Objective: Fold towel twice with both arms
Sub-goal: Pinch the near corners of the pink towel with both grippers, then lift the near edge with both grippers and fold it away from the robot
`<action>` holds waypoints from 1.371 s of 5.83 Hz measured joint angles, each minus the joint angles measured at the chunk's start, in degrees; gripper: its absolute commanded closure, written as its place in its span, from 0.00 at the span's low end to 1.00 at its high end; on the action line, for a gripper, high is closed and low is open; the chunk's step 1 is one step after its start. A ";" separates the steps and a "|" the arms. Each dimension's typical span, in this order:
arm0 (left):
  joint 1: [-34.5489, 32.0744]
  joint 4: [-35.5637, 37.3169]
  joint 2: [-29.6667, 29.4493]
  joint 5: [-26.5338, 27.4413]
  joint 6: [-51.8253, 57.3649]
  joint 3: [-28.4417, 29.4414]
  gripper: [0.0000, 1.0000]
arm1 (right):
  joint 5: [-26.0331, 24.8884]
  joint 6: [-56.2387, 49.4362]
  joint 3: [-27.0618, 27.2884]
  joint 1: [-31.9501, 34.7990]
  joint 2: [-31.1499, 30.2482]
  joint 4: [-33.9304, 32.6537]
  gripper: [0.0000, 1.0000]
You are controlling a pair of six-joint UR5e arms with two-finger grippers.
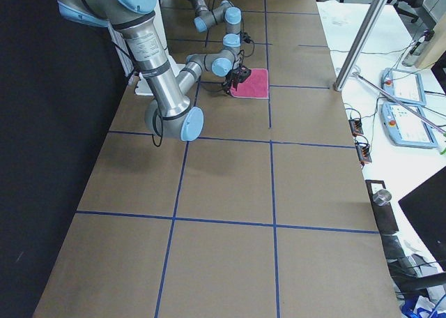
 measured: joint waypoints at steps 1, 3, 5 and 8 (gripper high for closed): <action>0.00 0.00 0.00 0.00 0.05 0.02 1.00 | 0.17 -0.02 0.01 -0.03 0.08 -0.04 0.96; 0.00 0.00 0.00 -0.07 0.11 0.02 1.00 | 0.56 -0.13 0.11 -0.03 0.13 -0.06 0.97; -0.06 0.07 0.00 -0.08 0.11 0.00 1.00 | 0.97 -0.37 0.23 -0.04 0.10 -0.10 1.00; -0.20 0.02 0.13 -0.12 0.17 -0.18 1.00 | 1.38 0.41 0.45 1.00 0.22 -0.03 1.00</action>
